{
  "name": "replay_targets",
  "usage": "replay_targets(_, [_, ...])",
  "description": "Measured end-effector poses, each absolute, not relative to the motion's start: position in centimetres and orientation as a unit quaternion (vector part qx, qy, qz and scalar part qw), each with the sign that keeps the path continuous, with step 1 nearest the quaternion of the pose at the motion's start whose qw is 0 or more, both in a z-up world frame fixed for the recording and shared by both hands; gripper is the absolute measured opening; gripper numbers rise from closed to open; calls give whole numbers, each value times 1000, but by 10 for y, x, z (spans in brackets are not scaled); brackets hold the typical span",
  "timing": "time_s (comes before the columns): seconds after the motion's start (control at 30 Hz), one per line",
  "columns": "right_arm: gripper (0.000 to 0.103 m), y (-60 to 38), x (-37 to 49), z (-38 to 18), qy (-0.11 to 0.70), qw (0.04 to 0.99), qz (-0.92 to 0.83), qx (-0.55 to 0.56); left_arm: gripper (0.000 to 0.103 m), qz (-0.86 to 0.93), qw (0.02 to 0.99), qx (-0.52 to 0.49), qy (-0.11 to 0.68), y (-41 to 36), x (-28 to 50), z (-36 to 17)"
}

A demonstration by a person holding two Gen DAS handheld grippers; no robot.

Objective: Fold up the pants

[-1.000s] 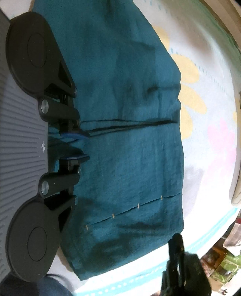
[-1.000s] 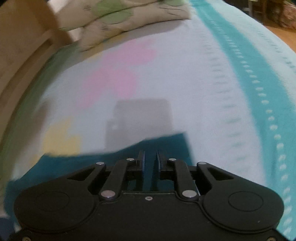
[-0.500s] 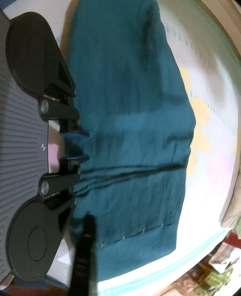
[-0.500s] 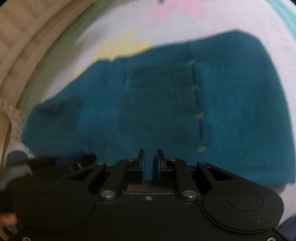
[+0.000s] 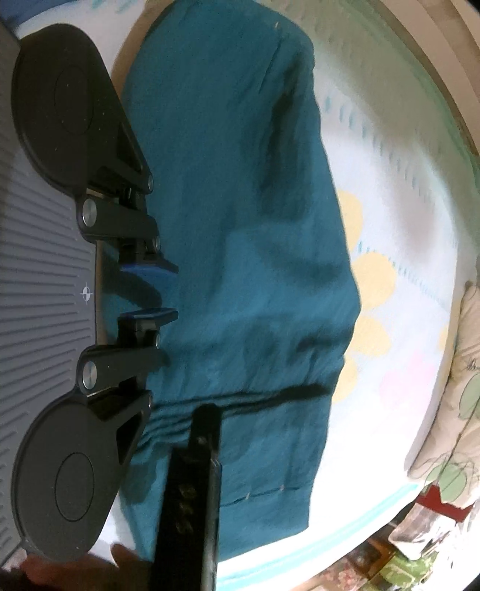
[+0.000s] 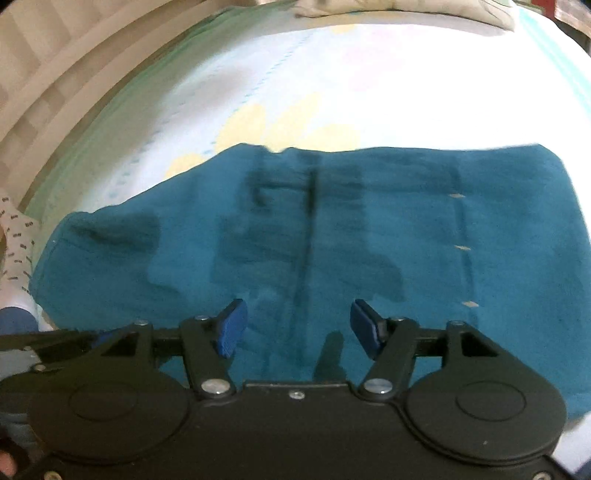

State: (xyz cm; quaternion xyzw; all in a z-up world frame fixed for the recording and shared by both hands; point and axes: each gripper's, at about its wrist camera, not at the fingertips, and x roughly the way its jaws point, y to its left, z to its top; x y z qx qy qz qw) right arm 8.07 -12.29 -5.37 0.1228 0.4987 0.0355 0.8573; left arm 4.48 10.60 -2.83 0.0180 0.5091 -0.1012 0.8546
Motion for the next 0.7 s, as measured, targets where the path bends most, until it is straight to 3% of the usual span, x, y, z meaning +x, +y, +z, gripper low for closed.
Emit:
replay_targets(0.23, [66,-88,89,-84,496,868,-2,8,18,-93,849,7,520,132,67,-39])
replay_targets(0.4, [65,-108,82,-84,501,865,-20,23,18,-100,849,-14,519,145,67,-51])
replay_targets(0.47, [54,-122,80,-84,499,866,-18,44,18,-103,851,-13,515,145,66,-52])
replay_targets(0.57, [26,-134,78,-79,498,865,-9,64,18,-102,852,-12,513,144,65,-53])
replay_targets(0.63, [18,-138,83,-78,499,863,-9,83,18,-100,852,-15,514,144,66,-53])
replay_targets(0.7, [17,-143,83,-77,499,860,-7,104,18,-100,852,-18,514,147,63,-52])
